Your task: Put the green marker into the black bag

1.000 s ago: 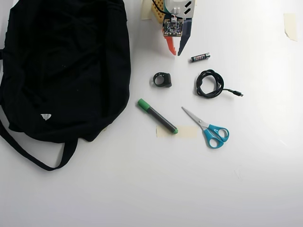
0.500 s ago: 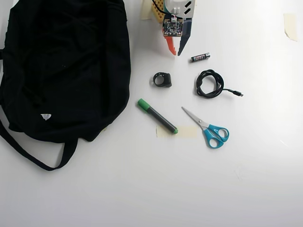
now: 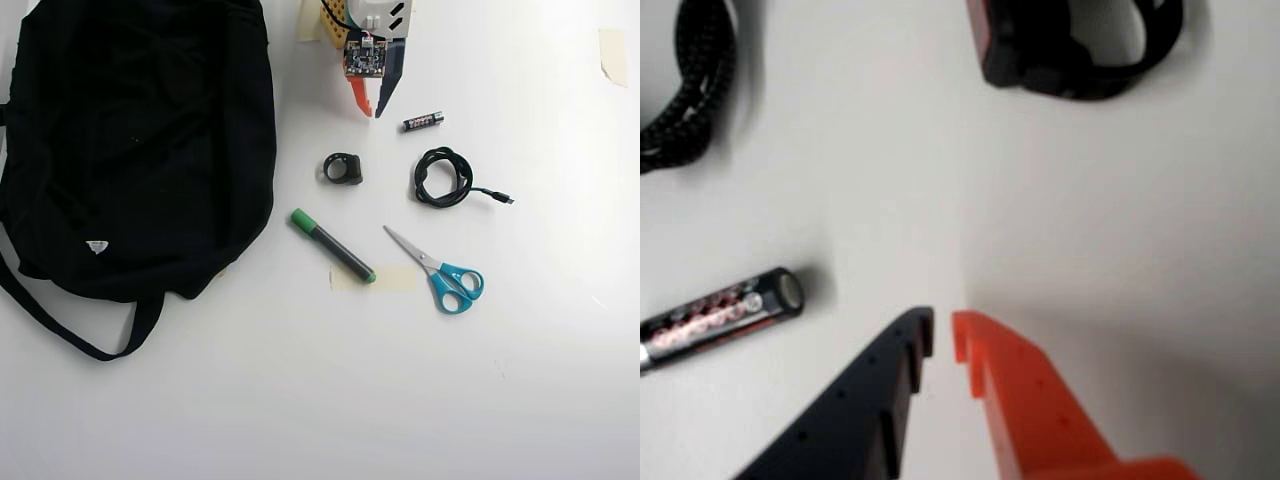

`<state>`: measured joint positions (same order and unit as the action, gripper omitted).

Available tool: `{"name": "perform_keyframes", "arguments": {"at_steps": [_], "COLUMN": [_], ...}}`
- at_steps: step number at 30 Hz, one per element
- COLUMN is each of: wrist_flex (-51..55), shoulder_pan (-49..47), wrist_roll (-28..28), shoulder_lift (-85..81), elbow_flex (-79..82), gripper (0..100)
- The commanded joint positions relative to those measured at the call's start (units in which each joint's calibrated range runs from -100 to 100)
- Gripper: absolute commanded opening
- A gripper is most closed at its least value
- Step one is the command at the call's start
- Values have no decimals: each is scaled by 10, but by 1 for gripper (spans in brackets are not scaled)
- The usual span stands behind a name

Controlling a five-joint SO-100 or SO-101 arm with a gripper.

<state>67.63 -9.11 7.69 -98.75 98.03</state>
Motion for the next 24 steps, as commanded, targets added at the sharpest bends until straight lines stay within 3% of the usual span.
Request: {"name": "perform_keyframes", "arguments": {"at_steps": [1,8,17,24], "wrist_flex": [-1,-14,-137,-164], "shoulder_pan": [-2,-2,4,5], "wrist_roll": [2,2,2,2], "shoulder_lift": [-8,-8,-2,106], "elbow_flex": [12,10,-10,-138], "gripper": [2,3,3,3]}}
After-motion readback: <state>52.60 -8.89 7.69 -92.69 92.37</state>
